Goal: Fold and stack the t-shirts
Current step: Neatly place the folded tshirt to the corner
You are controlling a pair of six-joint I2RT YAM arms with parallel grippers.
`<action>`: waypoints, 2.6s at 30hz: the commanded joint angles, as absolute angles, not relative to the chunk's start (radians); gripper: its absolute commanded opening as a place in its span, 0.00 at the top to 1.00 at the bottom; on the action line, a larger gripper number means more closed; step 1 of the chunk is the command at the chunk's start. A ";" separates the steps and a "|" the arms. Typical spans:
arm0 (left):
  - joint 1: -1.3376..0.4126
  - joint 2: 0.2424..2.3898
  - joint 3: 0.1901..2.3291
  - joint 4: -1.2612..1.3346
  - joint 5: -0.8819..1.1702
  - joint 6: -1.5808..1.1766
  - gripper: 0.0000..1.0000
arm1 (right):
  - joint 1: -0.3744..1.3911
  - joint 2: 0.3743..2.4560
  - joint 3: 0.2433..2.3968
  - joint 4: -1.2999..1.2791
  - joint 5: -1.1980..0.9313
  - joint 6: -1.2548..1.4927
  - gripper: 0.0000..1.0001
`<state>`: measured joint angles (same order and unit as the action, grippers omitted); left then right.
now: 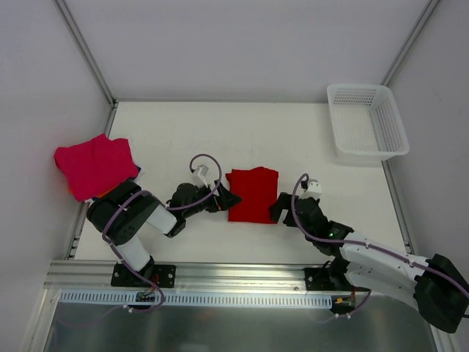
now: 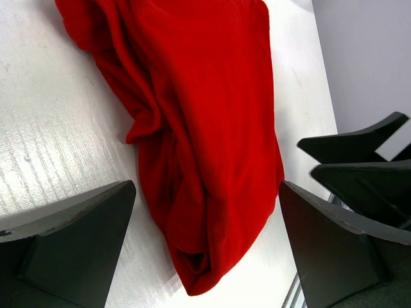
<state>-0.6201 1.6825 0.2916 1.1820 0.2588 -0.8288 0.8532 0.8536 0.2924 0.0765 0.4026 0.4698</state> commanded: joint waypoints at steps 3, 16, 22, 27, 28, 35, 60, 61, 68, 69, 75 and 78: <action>-0.609 1.727 0.249 1.052 0.265 -0.824 0.01 | 0.825 0.948 0.250 0.259 0.376 0.526 0.01; -0.601 1.730 0.212 1.086 0.261 -0.827 0.01 | 0.769 1.083 0.201 0.532 0.336 0.561 0.01; -0.597 1.735 0.209 1.091 0.256 -0.824 0.01 | 0.738 1.126 0.207 0.590 0.315 0.563 0.00; -0.597 1.753 0.203 1.104 0.261 -0.828 0.01 | 0.733 1.221 0.221 0.679 0.298 0.578 0.00; -0.595 1.755 0.198 1.111 0.259 -0.828 0.01 | 0.730 1.242 0.224 0.698 0.290 0.587 0.01; -0.594 1.773 0.181 1.135 0.259 -0.830 0.01 | 0.726 1.460 0.265 0.877 0.236 0.624 0.01; -0.578 1.812 0.189 1.183 0.291 -0.850 0.01 | 0.744 1.537 0.330 0.836 0.178 0.572 0.53; -0.578 1.812 0.187 1.186 0.291 -0.848 0.01 | 0.745 1.545 0.333 0.839 0.176 0.572 0.60; -0.577 1.810 0.167 1.195 0.301 -0.847 0.01 | 0.752 1.582 0.336 0.861 0.189 0.583 0.99; -0.577 1.810 0.166 1.196 0.302 -0.847 0.01 | 0.752 1.580 0.330 0.862 0.196 0.586 0.99; -0.577 1.801 0.179 1.109 0.318 -0.822 0.01 | 0.756 1.568 0.330 0.833 0.216 0.578 1.00; -0.577 1.796 0.192 1.045 0.301 -0.804 0.01 | 0.756 1.575 0.334 0.830 0.221 0.581 1.00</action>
<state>-0.5869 1.7481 0.2241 1.3594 0.3088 -0.8467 0.7479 1.5669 0.3222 0.8593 0.2050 0.5808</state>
